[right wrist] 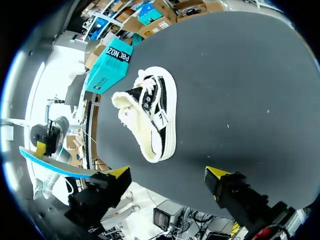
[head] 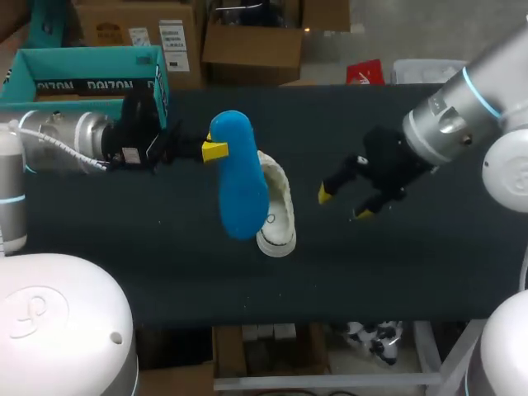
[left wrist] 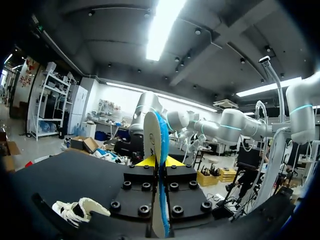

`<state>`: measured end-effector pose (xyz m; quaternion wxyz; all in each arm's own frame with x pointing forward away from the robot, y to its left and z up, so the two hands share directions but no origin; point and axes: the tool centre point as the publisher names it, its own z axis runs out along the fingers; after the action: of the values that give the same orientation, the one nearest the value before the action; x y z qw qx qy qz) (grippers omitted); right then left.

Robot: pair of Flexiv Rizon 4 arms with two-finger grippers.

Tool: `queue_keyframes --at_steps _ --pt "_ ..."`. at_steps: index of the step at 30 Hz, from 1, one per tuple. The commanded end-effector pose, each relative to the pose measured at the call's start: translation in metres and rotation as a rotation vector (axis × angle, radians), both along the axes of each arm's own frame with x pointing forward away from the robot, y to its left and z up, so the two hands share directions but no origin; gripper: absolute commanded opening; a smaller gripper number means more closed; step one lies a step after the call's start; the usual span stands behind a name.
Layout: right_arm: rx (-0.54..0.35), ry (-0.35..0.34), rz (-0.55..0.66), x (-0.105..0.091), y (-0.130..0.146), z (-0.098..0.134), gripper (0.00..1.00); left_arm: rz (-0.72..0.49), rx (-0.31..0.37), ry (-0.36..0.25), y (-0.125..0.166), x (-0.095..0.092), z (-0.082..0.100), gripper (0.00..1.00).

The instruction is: Open the shoe tongue, take the insole out of the shoe, put the insole back into the shoe, and pack the shoe into the shoebox

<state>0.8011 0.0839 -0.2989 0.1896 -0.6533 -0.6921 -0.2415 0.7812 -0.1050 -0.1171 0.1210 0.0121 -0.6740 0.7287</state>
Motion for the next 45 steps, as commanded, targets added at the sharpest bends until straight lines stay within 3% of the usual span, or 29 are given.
queue_keyframes --at_steps 1,6,8,9,11,12,13,14,28,29,30,31,32,34,35,45 --pt "0.005 -0.004 -0.002 -0.002 -0.002 0.000 1.00 0.006 -0.008 0.001 -0.001 0.000 -0.002 0.00" --pt "0.005 -0.004 -0.002 -0.002 -0.002 0.000 1.00 0.006 -0.008 0.001 -0.001 0.000 -0.002 0.00" --pt "0.033 0.094 -0.058 0.000 0.002 0.006 1.00 0.006 -0.008 0.001 -0.001 0.000 -0.002 0.00" --pt "0.098 0.179 -0.094 0.002 0.008 0.007 1.00 0.006 -0.008 0.001 -0.001 0.000 -0.002 0.00" --pt "0.248 0.452 -0.227 0.005 0.007 0.005 1.00 0.006 -0.008 0.001 -0.001 0.000 -0.002 0.00" --pt "0.248 0.503 -0.268 0.005 0.008 0.005 1.00 0.006 -0.008 0.001 -0.001 0.000 -0.002 0.00" --pt "0.264 0.537 -0.228 0.004 0.014 0.010 1.00 0.006 -0.008 0.001 -0.001 0.000 -0.002 0.00" --pt "0.258 0.523 -0.205 0.002 0.021 0.017 1.00 0.006 -0.008 0.001 -0.001 0.000 -0.002 0.00" --pt "0.258 0.523 -0.205 0.002 0.021 0.017 1.00 0.006 -0.008 0.001 -0.001 0.000 -0.002 0.00" --pt "0.264 0.548 -0.221 0.002 0.022 0.018 1.00 0.006 -0.008 0.001 -0.001 0.000 -0.002 0.00" --pt "0.339 0.613 -0.240 0.003 0.023 0.019 1.00 0.006 -0.008 0.001 -0.001 0.000 -0.002 0.00" --pt "0.333 0.645 -0.265 0.002 0.024 0.019 1.00 0.006 -0.008 0.001 -0.001 0.000 -0.002 0.00" --pt "0.396 0.649 -0.292 0.001 0.026 0.021 1.00 0.006 -0.008 0.001 -0.001 0.000 -0.002 0.00" --pt "0.583 0.794 -0.390 -0.003 0.025 0.024 1.00 0.006 -0.008 0.001 -0.001 0.000 -0.002 0.00" --pt "0.627 0.818 -0.419 -0.006 0.024 0.025 1.00 0.006 -0.008 0.001 -0.001 0.000 -0.002 0.00" --pt "0.627 0.818 -0.419 -0.006 0.024 0.025 1.00 0.006 -0.008 0.001 -0.001 0.000 -0.002 0.00"
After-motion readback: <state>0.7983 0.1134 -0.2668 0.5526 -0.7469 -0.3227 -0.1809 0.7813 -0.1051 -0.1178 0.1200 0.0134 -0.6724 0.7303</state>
